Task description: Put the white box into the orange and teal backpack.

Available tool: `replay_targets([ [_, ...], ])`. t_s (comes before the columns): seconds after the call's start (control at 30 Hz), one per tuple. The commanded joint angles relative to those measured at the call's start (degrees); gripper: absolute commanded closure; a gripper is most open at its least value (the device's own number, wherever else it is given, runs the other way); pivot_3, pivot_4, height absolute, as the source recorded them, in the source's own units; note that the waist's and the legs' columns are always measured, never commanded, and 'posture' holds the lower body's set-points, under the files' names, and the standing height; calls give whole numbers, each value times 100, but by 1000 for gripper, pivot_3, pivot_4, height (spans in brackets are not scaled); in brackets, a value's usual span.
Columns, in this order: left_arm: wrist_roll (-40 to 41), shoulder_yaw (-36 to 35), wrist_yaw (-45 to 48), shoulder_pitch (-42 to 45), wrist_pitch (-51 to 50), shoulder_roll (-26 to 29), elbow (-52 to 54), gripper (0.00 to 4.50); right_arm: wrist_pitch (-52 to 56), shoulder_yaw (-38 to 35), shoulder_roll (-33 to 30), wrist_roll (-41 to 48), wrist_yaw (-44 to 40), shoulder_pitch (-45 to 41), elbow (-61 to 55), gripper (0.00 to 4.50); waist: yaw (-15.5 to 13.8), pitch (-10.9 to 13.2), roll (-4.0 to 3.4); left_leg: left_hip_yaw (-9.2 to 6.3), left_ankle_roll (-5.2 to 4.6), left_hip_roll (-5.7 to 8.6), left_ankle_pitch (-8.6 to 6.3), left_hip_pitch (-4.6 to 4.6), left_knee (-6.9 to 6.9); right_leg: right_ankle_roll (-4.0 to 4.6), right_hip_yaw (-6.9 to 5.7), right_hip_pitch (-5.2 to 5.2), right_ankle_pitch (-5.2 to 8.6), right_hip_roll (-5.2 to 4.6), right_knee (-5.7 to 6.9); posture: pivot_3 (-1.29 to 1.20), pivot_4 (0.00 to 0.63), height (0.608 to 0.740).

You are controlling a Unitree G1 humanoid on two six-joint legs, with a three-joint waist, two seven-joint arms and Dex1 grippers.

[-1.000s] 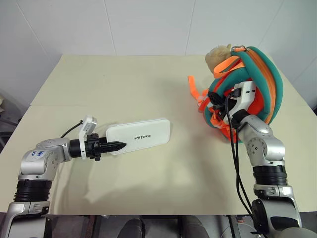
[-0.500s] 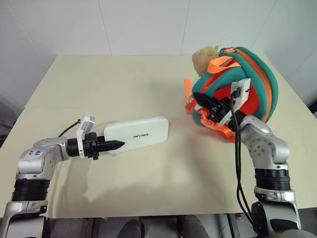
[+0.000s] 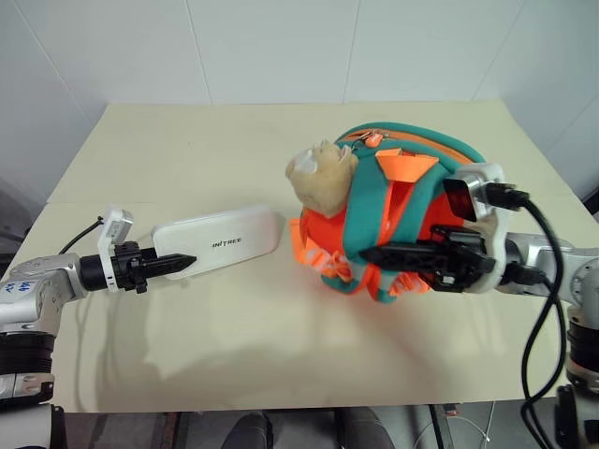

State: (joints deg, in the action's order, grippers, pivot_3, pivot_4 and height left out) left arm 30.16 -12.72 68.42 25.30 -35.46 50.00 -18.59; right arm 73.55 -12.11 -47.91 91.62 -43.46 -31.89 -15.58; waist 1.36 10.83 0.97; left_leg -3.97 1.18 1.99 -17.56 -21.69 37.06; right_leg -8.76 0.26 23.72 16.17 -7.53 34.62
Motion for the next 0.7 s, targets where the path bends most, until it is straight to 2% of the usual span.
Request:
replay_targets([
  [0.03,40,-243,-27,-170,91,95,131,3178,401,-36,-479,268,-487,108,62,3975,-3,0,0,2,-2,1,-3,0,3,0,0,-2,0,0,-3,0,150,740],
  [0.2,169,-332,-99,-446,25,0,520,3178,426,374,-1006,-879,-1560,144,560,3975,2,-1,1,9,-8,6,-9,0,8,-1,2,-3,-1,0,-2,0,150,740],
  [0.43,453,-540,-183,-682,-149,-12,1134,3178,-353,1279,-1407,-2675,-3107,-256,1432,3975,-7,0,1,12,-8,9,-9,0,14,-1,2,-2,-1,1,-4,0,150,740],
  [0.7,993,-924,-384,-525,-267,-68,1950,3178,-710,1594,-1177,-3584,-3632,-650,1996,3975,-15,0,1,11,13,7,-5,-1,11,-1,1,0,-1,1,-9,0,150,740],
])
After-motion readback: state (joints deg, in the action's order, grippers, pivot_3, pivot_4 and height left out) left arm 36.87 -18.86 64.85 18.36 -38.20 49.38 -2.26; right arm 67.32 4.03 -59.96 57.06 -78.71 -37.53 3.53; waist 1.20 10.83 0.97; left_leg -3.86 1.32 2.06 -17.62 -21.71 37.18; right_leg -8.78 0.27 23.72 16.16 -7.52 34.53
